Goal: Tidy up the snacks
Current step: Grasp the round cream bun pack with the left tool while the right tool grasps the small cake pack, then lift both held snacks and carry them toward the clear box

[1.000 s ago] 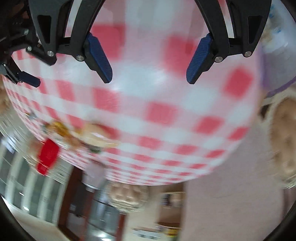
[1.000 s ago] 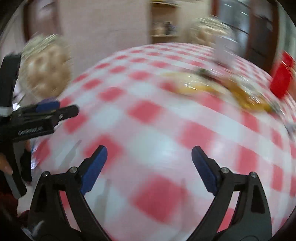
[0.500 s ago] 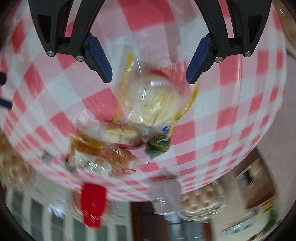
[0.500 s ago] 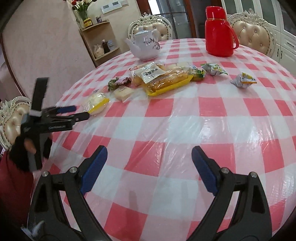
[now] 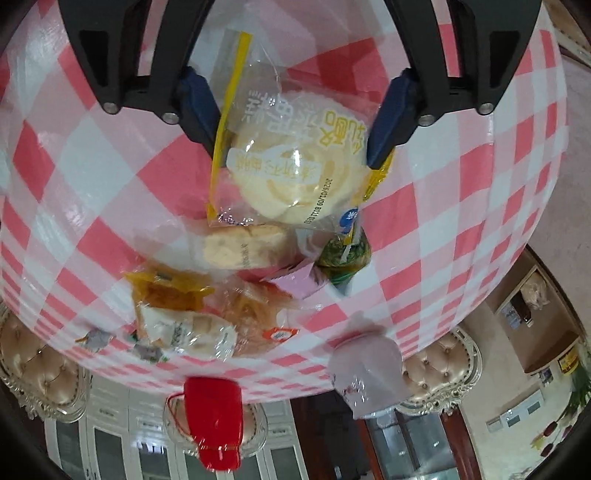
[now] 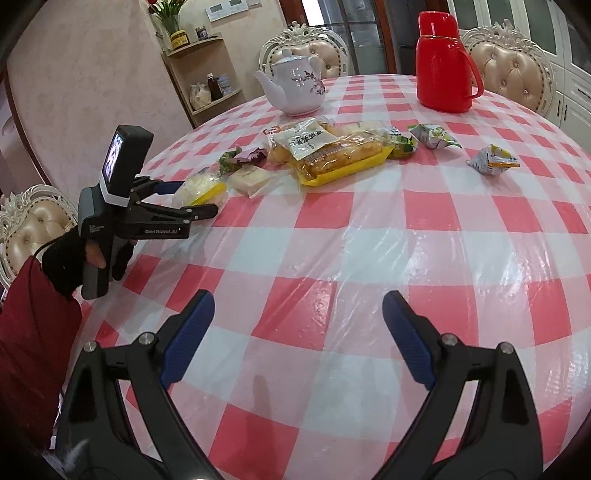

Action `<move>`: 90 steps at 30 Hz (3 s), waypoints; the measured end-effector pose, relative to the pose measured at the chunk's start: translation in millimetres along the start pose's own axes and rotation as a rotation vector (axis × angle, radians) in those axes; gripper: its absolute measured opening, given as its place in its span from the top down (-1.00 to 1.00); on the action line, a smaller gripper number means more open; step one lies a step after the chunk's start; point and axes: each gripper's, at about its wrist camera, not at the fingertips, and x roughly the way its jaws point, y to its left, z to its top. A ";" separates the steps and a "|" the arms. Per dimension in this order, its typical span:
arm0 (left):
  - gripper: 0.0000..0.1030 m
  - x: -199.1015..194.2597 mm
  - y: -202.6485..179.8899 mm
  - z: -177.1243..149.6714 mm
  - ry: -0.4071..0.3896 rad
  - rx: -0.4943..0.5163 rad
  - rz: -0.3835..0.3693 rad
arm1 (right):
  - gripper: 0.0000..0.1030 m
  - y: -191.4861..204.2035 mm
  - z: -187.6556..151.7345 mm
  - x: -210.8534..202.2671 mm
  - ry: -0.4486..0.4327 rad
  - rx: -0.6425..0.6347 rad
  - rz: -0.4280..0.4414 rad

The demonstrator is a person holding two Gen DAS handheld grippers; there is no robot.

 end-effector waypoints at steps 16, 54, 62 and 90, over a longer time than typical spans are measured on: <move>-0.32 -55.0 17.2 -40.8 -0.079 -0.362 0.062 | -0.50 53.8 68.6 92.9 0.046 -0.259 0.007; -0.63 -24.6 60.2 -49.6 0.017 -0.452 0.209 | 0.23 89.7 80.5 142.4 0.156 -0.350 0.054; -0.30 -36.4 62.6 -52.8 -0.053 -0.505 0.086 | 0.23 93.0 54.2 105.2 0.102 -0.287 0.027; -0.28 -119.6 -60.8 -84.0 -0.191 -0.419 0.055 | 0.23 31.8 -0.1 5.6 -0.028 -0.004 -0.055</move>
